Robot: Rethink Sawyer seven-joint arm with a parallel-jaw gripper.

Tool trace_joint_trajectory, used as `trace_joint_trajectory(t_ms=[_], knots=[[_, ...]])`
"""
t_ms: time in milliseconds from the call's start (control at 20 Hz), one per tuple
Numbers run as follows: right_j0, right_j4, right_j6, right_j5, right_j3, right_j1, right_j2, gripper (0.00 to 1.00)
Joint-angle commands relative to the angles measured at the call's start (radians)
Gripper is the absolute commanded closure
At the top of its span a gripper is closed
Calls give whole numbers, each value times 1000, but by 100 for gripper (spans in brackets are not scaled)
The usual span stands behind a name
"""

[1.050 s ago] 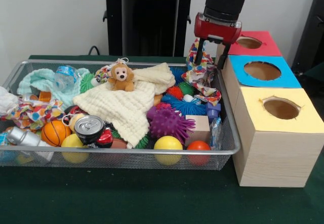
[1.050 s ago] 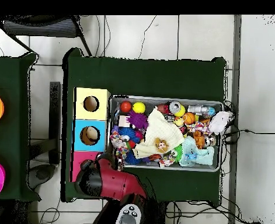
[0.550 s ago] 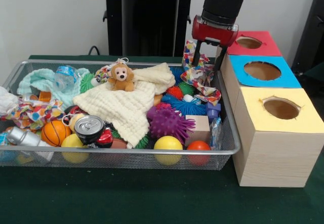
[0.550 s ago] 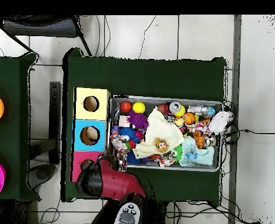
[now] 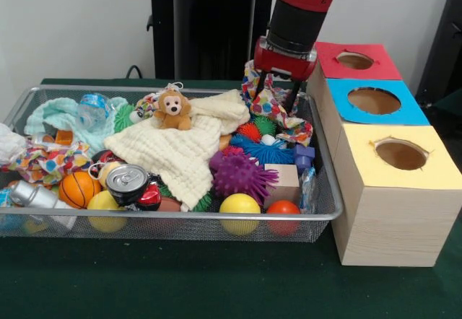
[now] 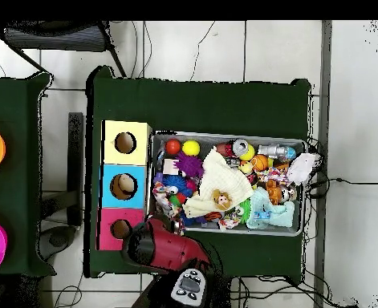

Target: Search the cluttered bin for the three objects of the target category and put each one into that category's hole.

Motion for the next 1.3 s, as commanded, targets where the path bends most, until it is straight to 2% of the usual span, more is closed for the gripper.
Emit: trace_joint_trajectory(t_ms=[50,200,250,450,600,800,1000,1150,1300], knots=[[-26,13,194,-127,-109,109,51,0],[-18,15,192,-149,-111,109,47,0],[-20,14,194,-171,-103,108,52,100],[-7,22,216,-213,-86,106,48,100],[-14,24,213,-200,-80,99,58,100],[-56,16,224,-197,-70,87,102,100],[-70,8,217,-161,-50,24,112,100],[-104,-9,207,-123,-28,-70,144,100],[-79,22,170,17,-48,-127,105,100]])
